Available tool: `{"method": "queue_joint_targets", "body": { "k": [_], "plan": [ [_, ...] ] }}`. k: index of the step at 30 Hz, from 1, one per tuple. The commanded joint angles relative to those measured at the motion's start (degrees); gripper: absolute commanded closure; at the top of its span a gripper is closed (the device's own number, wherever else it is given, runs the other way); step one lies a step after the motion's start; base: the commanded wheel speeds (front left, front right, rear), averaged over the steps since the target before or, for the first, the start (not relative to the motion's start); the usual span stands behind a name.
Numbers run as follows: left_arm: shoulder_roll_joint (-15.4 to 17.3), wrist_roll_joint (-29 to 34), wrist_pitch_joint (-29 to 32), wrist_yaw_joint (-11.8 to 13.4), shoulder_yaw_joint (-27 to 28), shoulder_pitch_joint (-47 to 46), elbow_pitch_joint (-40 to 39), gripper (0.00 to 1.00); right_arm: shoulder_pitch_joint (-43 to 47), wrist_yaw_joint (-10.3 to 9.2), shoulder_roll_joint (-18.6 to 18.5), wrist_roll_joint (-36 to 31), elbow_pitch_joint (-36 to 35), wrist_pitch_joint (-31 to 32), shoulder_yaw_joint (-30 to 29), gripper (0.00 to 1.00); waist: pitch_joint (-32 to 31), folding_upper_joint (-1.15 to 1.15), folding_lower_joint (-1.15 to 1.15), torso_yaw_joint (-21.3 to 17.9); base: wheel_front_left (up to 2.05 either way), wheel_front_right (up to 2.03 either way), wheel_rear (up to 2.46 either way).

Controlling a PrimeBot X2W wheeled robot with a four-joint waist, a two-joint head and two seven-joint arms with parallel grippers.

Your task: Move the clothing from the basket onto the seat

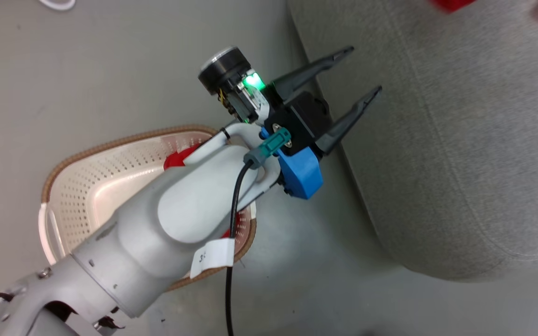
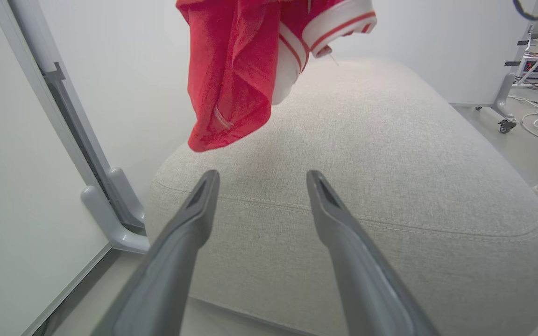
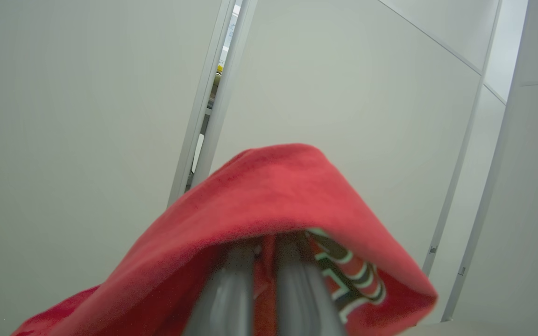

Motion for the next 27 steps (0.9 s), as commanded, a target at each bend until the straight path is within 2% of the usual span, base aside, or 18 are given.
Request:
{"method": "queue_joint_targets", "body": {
  "k": [1,8,15,18,27],
  "plan": [
    [0.8,0.4,0.3,0.6,0.4,-1.2,-0.2,0.00,-1.7,0.01,-1.0,0.2,-0.4,-0.2,-1.1,1.00,4.1,0.00,-0.01,0.9,0.00,0.00,0.00],
    [3.1,2.0,1.5,1.3,0.6,-4.5,-3.4,0.00,-7.7,0.01,-7.8,1.5,0.3,-0.2,-11.1,1.00,11.1,0.00,-0.01,1.2,0.00,0.00,0.00],
    [4.7,3.3,2.4,1.7,-0.1,-6.3,-6.7,0.00,-8.4,0.01,-12.3,1.1,8.6,-0.2,-15.1,1.00,15.5,0.00,-0.01,1.4,0.00,0.00,0.00],
    [5.1,3.5,2.6,1.8,-0.4,-6.5,-7.6,0.00,-7.3,0.01,-12.2,0.7,11.8,-0.2,-16.2,1.00,16.0,0.00,-0.01,1.5,0.00,0.00,0.00],
    [5.6,3.3,3.0,2.4,-0.9,-6.6,-9.1,0.00,-3.3,0.01,-7.5,0.1,20.2,-0.2,-16.5,1.00,16.4,0.00,-0.01,1.4,0.00,0.00,0.00]
  ]
}}
